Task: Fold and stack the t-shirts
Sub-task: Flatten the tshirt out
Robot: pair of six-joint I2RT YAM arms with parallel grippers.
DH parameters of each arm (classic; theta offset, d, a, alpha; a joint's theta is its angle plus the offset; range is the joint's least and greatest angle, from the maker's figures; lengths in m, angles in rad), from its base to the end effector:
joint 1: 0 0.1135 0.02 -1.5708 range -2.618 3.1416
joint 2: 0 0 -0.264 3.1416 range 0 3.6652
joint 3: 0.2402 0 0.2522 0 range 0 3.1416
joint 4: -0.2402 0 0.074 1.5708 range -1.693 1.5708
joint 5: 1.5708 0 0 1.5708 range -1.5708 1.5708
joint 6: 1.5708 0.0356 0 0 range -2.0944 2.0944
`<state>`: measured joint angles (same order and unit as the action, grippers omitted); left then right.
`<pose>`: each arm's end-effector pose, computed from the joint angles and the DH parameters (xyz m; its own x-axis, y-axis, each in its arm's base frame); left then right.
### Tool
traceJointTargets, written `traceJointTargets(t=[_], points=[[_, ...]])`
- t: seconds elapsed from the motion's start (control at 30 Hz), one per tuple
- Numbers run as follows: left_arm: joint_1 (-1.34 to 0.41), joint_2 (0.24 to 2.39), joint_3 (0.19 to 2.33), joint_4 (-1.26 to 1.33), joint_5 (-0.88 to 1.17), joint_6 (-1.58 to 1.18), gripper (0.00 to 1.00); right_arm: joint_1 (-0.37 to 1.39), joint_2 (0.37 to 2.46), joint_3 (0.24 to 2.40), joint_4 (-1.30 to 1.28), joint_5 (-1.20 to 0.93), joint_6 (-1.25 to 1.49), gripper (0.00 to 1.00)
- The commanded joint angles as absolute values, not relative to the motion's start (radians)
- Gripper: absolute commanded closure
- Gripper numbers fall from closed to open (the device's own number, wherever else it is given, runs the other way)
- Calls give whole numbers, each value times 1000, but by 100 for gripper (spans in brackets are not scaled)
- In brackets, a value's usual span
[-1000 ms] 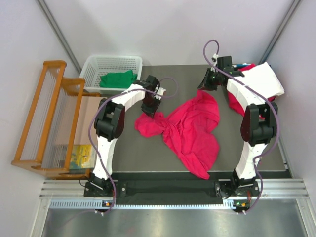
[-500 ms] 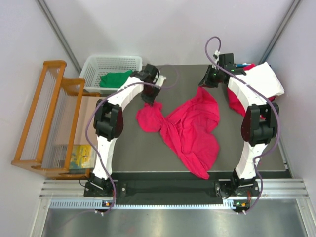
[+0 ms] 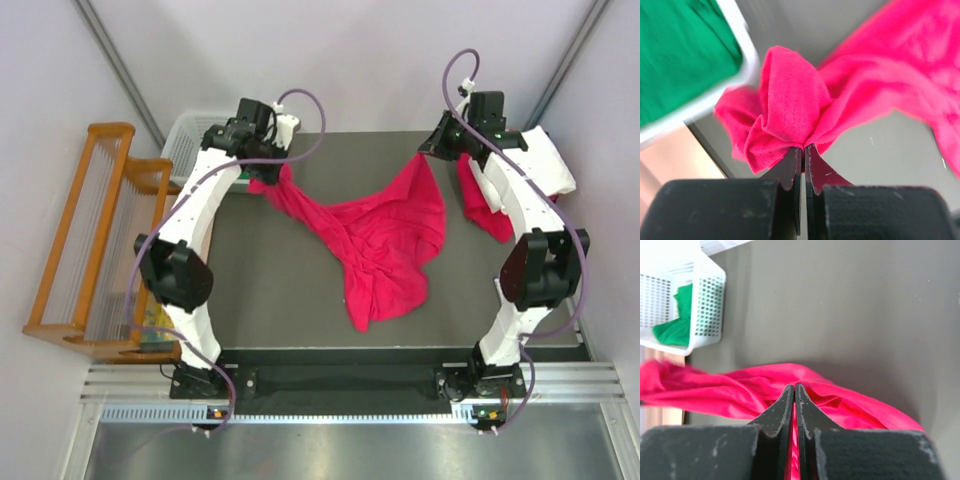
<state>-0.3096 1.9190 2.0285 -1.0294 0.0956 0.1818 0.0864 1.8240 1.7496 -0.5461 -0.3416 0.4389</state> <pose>0.3926 -0.1292 0.3610 -0.6804 0.4066 -0.6096 0.4895 0.8713 0.0349 0.4198 0.0483 0.3482 -0.6743 0.3435 -0.6537 -0.0732 0.8498 0.5220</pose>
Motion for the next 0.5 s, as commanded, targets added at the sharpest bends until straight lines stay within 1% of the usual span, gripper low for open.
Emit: traceJointTargets(t=[0.0,0.27,0.47], points=[[-322,1738,1852,-1084,156,254,100,64,1698,1726,-505,-334,439,100],[-322,1478,1623,-1239,265,389,100,41,1542,1709,-514,-348,430,100],[-322,1393,1432,-1443,377,561,99,41,1408,1687,-514,-367,428,100]])
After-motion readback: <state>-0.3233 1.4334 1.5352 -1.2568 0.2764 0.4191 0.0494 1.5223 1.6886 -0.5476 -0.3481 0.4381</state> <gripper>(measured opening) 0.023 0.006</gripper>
